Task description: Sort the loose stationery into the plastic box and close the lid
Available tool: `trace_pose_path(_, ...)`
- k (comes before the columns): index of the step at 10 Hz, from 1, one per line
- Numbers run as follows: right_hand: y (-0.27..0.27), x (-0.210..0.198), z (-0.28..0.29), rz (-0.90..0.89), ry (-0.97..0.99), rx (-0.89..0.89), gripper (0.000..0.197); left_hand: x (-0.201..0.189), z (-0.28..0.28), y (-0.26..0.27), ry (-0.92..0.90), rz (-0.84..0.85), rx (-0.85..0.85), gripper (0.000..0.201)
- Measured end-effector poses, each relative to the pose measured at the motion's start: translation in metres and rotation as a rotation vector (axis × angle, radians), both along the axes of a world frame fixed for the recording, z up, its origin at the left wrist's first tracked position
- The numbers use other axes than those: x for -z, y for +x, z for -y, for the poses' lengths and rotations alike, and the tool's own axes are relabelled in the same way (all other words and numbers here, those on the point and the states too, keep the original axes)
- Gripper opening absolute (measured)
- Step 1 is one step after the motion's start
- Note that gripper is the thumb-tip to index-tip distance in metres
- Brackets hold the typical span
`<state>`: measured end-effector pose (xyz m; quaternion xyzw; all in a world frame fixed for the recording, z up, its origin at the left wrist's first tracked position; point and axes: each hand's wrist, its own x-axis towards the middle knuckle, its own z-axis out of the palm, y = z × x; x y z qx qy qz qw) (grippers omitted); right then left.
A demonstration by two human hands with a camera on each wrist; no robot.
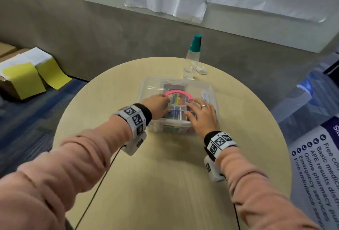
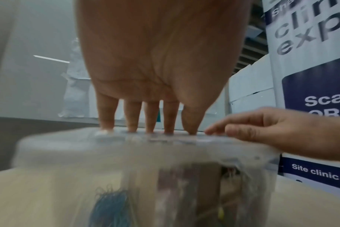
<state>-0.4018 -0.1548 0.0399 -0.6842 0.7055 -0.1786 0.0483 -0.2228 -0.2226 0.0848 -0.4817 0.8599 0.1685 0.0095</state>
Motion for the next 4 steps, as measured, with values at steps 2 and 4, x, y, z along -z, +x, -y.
trace_pose_path(2, 0.001, 0.000, -0.011, 0.143, -0.257, -0.058, 0.014, 0.023, -0.029, 0.007, -0.140, -0.126, -0.059, 0.036)
trace_pose_path(4, -0.017, 0.014, -0.038, 0.262, -0.681, -0.023, 0.013, 0.041, -0.063, 0.021, -0.287, -0.487, -0.168, 0.024)
